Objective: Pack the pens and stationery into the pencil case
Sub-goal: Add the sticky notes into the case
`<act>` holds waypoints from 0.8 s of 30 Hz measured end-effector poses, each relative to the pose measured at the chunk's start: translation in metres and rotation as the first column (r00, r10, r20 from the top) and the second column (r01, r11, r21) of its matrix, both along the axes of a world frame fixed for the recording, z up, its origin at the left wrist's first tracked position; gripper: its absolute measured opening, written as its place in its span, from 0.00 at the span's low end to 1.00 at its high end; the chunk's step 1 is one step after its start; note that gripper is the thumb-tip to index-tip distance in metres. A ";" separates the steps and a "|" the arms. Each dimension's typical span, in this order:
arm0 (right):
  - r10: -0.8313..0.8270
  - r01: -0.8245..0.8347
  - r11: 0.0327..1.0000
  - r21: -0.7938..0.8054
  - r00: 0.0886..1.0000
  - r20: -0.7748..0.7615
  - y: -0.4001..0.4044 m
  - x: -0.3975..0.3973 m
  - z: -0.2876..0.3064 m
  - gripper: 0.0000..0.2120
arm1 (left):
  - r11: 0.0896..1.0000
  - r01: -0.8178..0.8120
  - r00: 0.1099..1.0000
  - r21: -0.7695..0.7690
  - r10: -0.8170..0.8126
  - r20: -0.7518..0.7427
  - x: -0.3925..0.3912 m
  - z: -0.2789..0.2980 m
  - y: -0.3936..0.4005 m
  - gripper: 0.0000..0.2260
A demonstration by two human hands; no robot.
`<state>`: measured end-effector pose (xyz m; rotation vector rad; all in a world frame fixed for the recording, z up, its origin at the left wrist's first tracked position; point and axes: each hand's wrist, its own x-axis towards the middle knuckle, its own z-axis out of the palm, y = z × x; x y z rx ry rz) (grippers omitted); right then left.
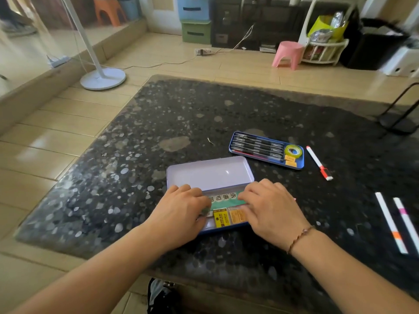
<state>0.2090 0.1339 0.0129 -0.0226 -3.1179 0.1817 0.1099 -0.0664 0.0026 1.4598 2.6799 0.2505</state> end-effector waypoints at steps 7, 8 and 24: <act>0.101 -0.102 0.995 -0.001 0.991 0.093 0.006 0.015 -0.011 0.24 | 0.998 0.051 0.997 0.043 -0.053 0.061 0.009 -0.004 0.009 0.13; 0.106 -0.110 0.993 0.043 0.991 0.085 0.008 0.017 -0.012 0.22 | 0.998 0.047 0.996 0.035 -0.049 0.080 0.009 -0.003 0.009 0.12; -0.480 0.448 0.877 -0.173 0.807 -0.345 0.119 0.123 -0.003 0.07 | 0.950 0.276 0.961 0.145 -0.276 -0.022 0.042 0.015 0.104 0.09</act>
